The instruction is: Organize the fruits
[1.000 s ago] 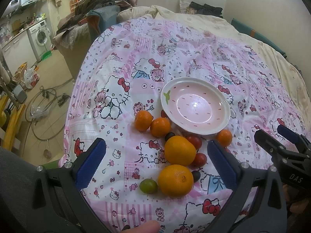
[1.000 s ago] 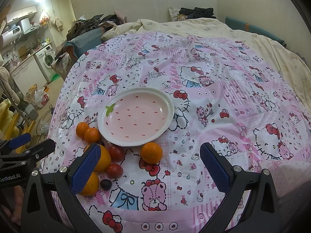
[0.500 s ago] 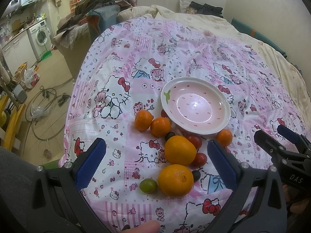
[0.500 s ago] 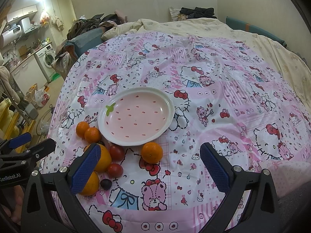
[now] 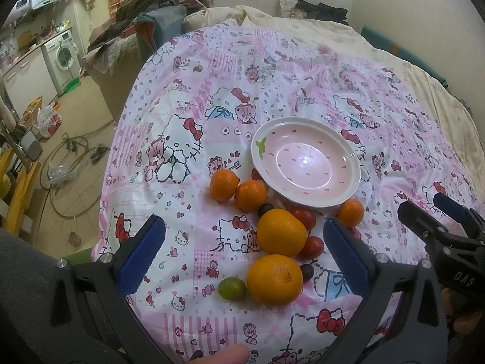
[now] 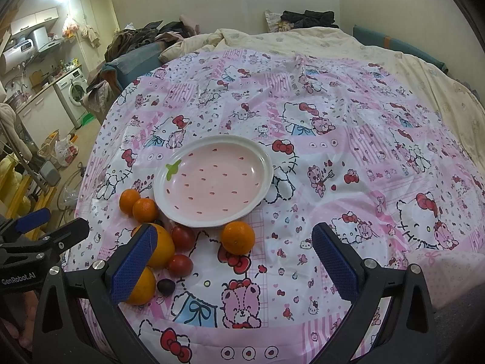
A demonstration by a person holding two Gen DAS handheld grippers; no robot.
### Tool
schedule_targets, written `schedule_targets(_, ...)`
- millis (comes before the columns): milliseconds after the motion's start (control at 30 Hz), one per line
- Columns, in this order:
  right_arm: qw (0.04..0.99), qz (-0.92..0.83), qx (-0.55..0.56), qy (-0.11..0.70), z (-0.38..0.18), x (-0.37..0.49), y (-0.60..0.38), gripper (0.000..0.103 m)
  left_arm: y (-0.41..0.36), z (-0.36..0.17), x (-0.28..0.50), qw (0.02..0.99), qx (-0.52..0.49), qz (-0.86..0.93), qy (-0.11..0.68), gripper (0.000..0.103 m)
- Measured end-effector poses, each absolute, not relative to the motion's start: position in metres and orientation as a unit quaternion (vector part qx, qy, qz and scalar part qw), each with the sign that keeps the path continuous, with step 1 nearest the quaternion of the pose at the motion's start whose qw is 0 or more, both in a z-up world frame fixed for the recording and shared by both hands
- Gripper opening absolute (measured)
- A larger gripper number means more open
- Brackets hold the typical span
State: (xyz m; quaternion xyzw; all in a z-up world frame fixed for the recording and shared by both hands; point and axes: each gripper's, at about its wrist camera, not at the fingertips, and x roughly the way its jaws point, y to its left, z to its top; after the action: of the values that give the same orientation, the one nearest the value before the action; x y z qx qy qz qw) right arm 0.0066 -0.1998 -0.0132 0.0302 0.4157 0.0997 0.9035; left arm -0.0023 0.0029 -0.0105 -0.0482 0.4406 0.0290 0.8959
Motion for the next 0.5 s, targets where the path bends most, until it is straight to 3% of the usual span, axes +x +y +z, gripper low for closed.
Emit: schedule_targets(500,0.903,0.095,0.041,0.417,-0.0144,0.0027,-0.1996,0.103,-0.0005,-0.0151,0.0054,0.882,-0.046,0.02,0.468,0.103)
